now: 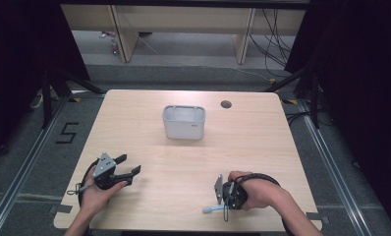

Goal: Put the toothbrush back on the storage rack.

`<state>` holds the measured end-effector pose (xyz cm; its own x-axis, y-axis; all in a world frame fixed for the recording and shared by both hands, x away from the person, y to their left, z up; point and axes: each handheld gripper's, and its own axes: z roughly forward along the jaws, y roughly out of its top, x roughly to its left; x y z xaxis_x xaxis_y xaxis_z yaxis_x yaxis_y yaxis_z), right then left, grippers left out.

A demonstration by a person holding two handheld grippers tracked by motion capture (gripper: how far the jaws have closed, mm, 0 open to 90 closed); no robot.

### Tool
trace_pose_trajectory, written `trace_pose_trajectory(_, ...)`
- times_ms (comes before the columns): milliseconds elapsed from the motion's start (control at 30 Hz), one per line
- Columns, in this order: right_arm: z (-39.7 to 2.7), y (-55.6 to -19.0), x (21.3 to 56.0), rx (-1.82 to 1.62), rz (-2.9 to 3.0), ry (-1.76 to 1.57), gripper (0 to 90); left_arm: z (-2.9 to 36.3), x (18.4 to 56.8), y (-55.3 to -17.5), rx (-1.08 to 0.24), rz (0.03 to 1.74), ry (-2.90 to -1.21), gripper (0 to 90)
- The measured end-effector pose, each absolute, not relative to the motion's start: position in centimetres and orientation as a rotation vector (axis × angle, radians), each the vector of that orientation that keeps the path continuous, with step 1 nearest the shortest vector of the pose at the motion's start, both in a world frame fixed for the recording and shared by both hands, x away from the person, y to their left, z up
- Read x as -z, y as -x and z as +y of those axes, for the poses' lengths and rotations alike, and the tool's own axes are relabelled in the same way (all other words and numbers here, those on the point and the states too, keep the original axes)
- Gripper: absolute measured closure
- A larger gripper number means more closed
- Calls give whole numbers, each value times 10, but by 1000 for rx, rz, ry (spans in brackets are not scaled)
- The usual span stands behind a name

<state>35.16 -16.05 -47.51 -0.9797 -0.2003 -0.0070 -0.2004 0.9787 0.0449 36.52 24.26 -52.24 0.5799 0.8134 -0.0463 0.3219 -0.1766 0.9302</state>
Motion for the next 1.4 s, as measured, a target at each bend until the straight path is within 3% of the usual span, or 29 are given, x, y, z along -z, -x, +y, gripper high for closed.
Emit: trace_pose_trajectory(1400, -197, -354, 446, -399, 3000, -301, 791, 243, 522, -365, -579, 950, -1746, 259)
